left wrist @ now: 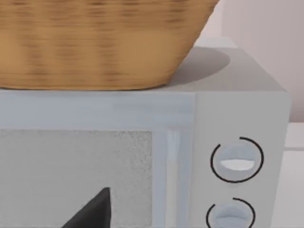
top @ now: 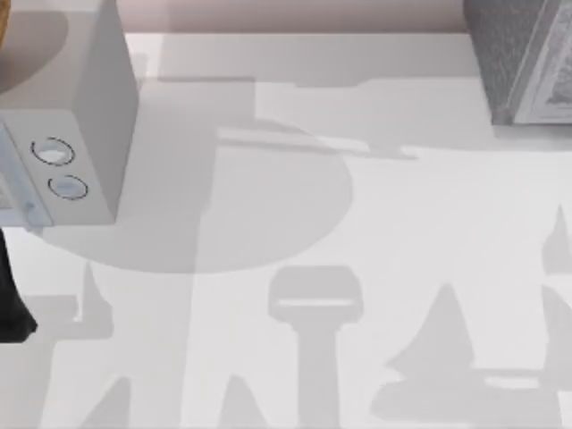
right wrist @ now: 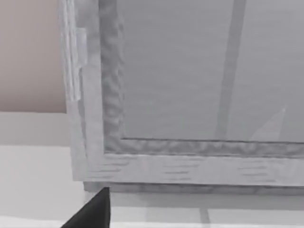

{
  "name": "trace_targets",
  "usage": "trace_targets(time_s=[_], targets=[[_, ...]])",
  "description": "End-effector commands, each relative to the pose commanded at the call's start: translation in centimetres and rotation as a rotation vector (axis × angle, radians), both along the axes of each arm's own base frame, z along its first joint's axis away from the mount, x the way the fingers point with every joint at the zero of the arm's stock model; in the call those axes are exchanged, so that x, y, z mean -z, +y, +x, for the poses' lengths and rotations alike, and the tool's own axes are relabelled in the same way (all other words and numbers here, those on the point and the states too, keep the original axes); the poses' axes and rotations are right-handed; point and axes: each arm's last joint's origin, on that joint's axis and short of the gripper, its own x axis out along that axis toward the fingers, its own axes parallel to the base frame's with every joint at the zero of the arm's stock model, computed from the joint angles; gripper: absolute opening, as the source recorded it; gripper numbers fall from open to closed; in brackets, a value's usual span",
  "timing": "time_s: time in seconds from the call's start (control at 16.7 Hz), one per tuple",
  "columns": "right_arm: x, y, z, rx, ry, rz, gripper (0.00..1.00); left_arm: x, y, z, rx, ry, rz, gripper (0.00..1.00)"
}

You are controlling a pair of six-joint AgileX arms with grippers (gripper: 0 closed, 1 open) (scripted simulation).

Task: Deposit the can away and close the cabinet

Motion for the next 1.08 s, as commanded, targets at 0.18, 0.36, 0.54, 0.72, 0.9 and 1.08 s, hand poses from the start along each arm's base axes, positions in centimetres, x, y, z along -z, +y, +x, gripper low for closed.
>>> trace_targets(time_s=[0.18,0.36,0.54,0.72,0.9,1.08], targets=[[2.6,-1.6,2.3,-0.008,0.041,0.004,1.0,0.0,0.0,0.0,0.0,0.0,0.0,1.0],[5.8,-3.2,3.7,-0.012,0.08,0.015,1.0,0.0,0.0,0.0,0.0,0.0,0.0,1.0],[8.9,-4.4,4.1,-0.011,0.109,0.028,1.0,0.0,0.0,0.0,0.0,0.0,0.0,1.0],[10.9,-5.1,4.1,-0.008,0.122,0.036,1.0,0.0,0.0,0.0,0.0,0.0,0.0,1.0],[11.7,-5.3,4.0,-0.005,0.125,0.038,1.0,0.0,0.0,0.0,0.0,0.0,0.0,1.0],[11.7,-5.3,4.0,-0.005,0.125,0.038,1.0,0.0,0.0,0.0,0.0,0.0,0.0,1.0]])
